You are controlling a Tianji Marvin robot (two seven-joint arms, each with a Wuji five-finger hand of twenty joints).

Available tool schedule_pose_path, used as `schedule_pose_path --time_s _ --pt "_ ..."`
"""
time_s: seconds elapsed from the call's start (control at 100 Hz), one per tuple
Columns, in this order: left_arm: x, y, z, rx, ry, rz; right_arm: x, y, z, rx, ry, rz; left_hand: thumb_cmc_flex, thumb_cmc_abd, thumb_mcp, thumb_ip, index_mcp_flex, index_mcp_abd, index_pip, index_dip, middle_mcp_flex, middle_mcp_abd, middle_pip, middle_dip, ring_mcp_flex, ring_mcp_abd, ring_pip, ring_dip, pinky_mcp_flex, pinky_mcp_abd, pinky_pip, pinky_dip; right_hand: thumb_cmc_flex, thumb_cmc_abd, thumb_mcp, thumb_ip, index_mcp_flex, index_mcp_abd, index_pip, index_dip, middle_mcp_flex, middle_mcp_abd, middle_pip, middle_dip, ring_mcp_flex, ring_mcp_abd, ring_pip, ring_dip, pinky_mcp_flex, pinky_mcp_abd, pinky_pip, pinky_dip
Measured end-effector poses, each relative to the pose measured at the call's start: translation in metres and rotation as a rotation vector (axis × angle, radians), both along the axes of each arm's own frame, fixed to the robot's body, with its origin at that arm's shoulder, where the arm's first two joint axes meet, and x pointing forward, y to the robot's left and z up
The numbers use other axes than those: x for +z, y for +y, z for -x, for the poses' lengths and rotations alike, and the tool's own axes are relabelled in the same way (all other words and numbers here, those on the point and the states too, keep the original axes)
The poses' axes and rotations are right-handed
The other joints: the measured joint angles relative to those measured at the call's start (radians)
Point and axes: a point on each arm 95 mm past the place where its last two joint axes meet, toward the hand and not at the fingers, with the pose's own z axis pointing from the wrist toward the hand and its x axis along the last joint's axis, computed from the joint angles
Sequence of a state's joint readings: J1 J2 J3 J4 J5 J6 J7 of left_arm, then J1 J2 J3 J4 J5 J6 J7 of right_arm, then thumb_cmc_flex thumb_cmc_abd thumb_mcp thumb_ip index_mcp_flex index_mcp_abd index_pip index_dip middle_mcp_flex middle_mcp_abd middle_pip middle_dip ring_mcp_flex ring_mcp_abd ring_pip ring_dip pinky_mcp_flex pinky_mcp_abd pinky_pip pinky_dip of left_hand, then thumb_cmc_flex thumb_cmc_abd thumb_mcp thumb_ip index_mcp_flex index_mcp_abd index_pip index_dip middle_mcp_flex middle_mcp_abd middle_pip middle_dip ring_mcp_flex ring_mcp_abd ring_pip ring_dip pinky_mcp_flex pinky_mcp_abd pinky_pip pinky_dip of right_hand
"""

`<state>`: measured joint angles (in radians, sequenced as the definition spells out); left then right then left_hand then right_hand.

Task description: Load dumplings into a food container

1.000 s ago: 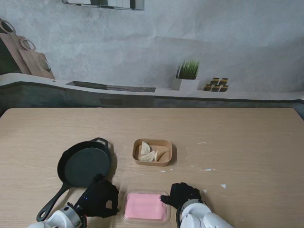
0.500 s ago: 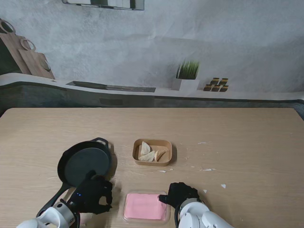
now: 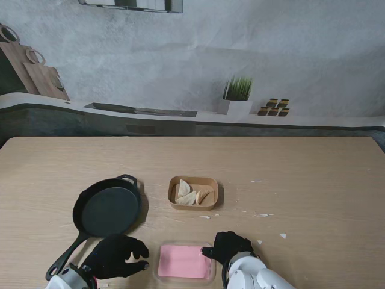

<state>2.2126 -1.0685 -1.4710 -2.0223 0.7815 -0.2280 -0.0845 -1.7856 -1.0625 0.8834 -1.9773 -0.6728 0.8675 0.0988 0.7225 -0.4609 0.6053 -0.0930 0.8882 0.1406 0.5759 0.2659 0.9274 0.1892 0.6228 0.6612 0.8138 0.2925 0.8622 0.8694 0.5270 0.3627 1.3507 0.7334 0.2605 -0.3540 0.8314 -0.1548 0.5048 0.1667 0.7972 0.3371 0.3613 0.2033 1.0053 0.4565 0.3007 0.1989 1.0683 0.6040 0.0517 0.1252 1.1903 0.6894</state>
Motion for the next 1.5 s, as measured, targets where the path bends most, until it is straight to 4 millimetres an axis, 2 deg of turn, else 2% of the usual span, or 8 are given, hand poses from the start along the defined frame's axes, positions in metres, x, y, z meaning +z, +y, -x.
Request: schedule_pose_path --time_s 0.04,0.12,0.52,0.95,1.1,1.22,1.31,1.5 --pt "-0.004 0.001 0.000 0.031 0.048 -0.028 0.000 0.000 0.000 0.000 0.000 0.000 0.009 0.000 0.010 0.000 0.026 0.021 0.016 -0.009 0.042 0.022 0.000 -0.016 0.048 0.021 0.010 -0.023 0.053 0.032 0.039 -0.026 0.000 0.000 0.000 0.000 0.000 0.000 0.000 0.000 -0.001 0.000 0.000 0.000 -0.001 0.000 0.000 0.000 0.000 0.000 0.000 0.000" --pt "-0.010 0.004 0.000 0.029 0.088 -0.079 0.000 0.000 0.000 0.000 0.001 0.001 0.042 0.000 0.009 0.000 0.039 0.029 0.045 -0.011 0.063 0.034 0.010 -0.018 0.064 0.030 0.036 -0.023 0.071 0.033 0.081 -0.045 0.010 0.000 0.001 0.000 0.000 0.000 0.000 0.000 -0.002 0.000 0.000 0.000 -0.002 0.000 0.000 0.000 0.000 -0.001 0.000 0.000" --pt "-0.036 -0.004 -0.012 -0.047 0.158 -0.149 0.002 0.003 -0.001 0.003 0.014 0.014 0.058 0.000 0.008 0.000 0.051 0.029 0.045 -0.030 0.062 0.035 0.022 0.005 0.043 0.030 0.059 0.001 0.011 0.031 0.115 -0.034 0.010 0.000 -0.002 0.000 -0.001 0.000 0.006 -0.011 -0.005 0.000 -0.003 -0.004 -0.005 0.011 -0.013 0.000 -0.002 -0.001 0.000 0.000" --pt "-0.040 -0.018 -0.023 -0.060 0.173 -0.163 0.004 0.009 -0.006 0.003 0.044 0.008 0.057 0.000 0.008 0.000 0.078 0.009 0.120 0.007 0.039 0.035 0.011 0.013 0.020 0.030 0.059 0.002 -0.016 0.021 0.116 -0.022 0.011 0.000 -0.011 0.000 -0.012 0.017 0.025 -0.007 -0.013 0.000 0.007 -0.001 -0.019 0.019 -0.012 0.000 -0.017 0.001 0.000 0.000" --pt "-0.041 -0.019 -0.023 -0.051 0.172 -0.154 0.005 0.012 -0.007 -0.008 0.058 -0.027 0.057 0.000 0.008 0.000 0.080 0.002 0.124 0.008 0.032 0.035 0.022 0.021 0.017 0.030 0.059 0.002 -0.023 0.020 0.116 -0.021 0.025 0.020 -0.015 0.000 -0.025 0.016 0.003 -0.011 -0.034 -0.003 0.005 -0.001 -0.055 0.025 -0.002 0.003 -0.040 0.001 -0.066 -0.003" --pt "-0.042 -0.018 -0.024 -0.048 0.173 -0.150 0.007 0.015 -0.009 -0.073 0.081 -0.122 0.057 0.000 0.008 0.000 0.086 -0.005 0.124 0.008 0.030 0.030 0.026 0.023 -0.002 0.030 0.058 0.002 -0.036 0.014 0.116 -0.021 0.054 0.023 -0.022 0.000 -0.068 0.021 -0.013 -0.026 -0.057 -0.014 -0.051 -0.027 -0.063 -0.001 -0.030 0.002 -0.040 -0.013 -0.119 -0.012" --pt "-0.042 -0.018 -0.024 -0.044 0.172 -0.146 0.008 0.018 -0.008 -0.083 0.084 -0.137 0.057 0.000 0.008 0.000 0.089 -0.007 0.124 0.008 0.030 0.025 0.027 0.025 -0.003 0.030 0.048 0.002 -0.038 0.010 0.116 -0.019 0.070 0.023 -0.022 0.000 -0.171 -0.012 0.008 -0.008 -0.058 -0.011 -0.068 -0.034 -0.063 -0.005 -0.052 0.002 -0.027 -0.011 -0.141 -0.012" --pt "-0.043 -0.017 -0.024 -0.043 0.169 -0.143 0.008 0.019 -0.005 -0.110 0.068 -0.150 0.057 0.000 0.008 0.000 0.091 -0.010 0.124 0.008 0.030 0.023 0.029 0.025 -0.008 0.030 0.037 0.002 -0.040 0.009 0.116 -0.008 0.171 -0.017 0.028 0.000 -0.277 -0.081 0.117 0.031 0.035 -0.007 -0.070 -0.033 0.088 0.012 -0.118 -0.051 0.072 0.034 -0.087 -0.003"
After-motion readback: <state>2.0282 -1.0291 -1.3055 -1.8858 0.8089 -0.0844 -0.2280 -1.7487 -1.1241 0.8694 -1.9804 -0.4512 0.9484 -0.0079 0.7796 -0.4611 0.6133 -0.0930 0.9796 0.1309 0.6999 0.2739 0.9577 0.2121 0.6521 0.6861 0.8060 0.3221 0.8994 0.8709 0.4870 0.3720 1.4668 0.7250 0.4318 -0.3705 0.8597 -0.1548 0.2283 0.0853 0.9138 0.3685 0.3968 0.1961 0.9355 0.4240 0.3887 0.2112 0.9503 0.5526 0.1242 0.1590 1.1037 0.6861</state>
